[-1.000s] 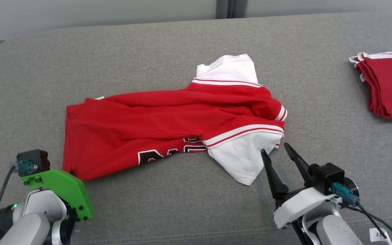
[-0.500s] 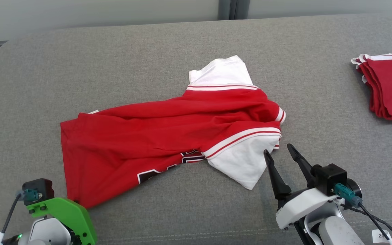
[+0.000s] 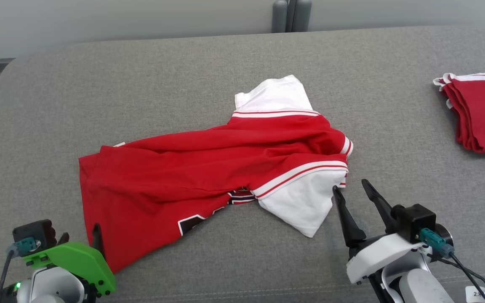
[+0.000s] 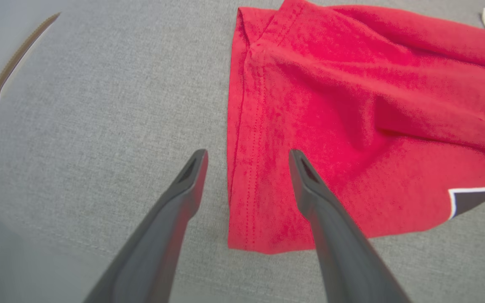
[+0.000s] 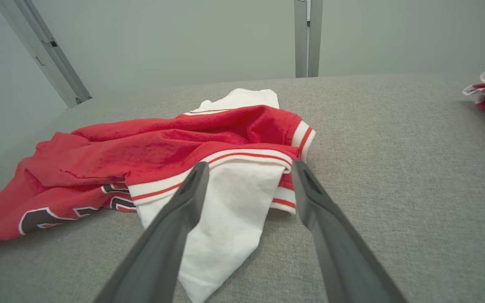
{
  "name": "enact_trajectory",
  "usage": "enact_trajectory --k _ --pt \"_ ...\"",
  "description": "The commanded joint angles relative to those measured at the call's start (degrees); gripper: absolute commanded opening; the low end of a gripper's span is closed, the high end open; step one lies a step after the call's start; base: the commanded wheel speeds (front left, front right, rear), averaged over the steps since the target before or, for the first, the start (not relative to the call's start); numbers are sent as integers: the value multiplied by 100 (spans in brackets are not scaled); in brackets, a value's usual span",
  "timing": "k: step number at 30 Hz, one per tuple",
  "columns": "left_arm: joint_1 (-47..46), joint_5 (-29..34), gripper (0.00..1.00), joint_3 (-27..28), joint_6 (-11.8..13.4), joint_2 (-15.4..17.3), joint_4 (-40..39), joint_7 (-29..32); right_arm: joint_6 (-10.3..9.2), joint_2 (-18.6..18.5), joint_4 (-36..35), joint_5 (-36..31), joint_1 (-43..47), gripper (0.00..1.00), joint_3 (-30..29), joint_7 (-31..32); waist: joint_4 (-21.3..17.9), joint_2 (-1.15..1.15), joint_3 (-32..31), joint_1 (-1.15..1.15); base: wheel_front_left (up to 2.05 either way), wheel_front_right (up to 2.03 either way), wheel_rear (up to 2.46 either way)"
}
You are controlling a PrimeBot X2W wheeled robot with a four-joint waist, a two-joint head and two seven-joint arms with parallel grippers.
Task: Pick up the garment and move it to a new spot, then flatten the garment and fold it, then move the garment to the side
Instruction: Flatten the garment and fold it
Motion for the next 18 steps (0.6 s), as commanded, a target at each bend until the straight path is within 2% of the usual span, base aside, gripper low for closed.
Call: enact_trajectory --k 1,2,3,4,8,9,14,18 --pt "-24 87 100 114 -79 -64 -34 -361 -3 -8 10 30 83 100 -49 -42 8 0 -64 0 0 0 0" --pt "-56 221 100 110 -143 -48 -28 -615 -3 -9 9 62 98 100 -84 -52 13 0 -84 0 0 0 0" --pt "-56 221 100 110 -143 -48 -28 -615 -3 -9 9 62 98 100 -84 -52 13 0 -84 0 0 0 0" --pt "-90 191 100 201 -281 -249 -6 -1093 -2 -7 27 89 120 100 -141 -72 32 0 -134 0 0 0 0" --pt "-40 90 100 420 -693 -625 186 -2072 -3 -9 85 243 150 100 -259 -125 53 0 -217 0 0 0 0" --pt "-40 90 100 420 -693 -625 186 -2072 -3 -9 85 243 150 100 -259 -125 53 0 -217 0 0 0 0" --pt "54 39 100 425 -1057 -1001 641 -2604 -3 -10 244 398 191 100 -361 -177 73 0 -330 0 0 0 0" --pt "10 250 100 396 -1241 -1144 906 -2750 -3 -7 453 319 177 100 -487 -161 99 0 -384 0 0 0 0"
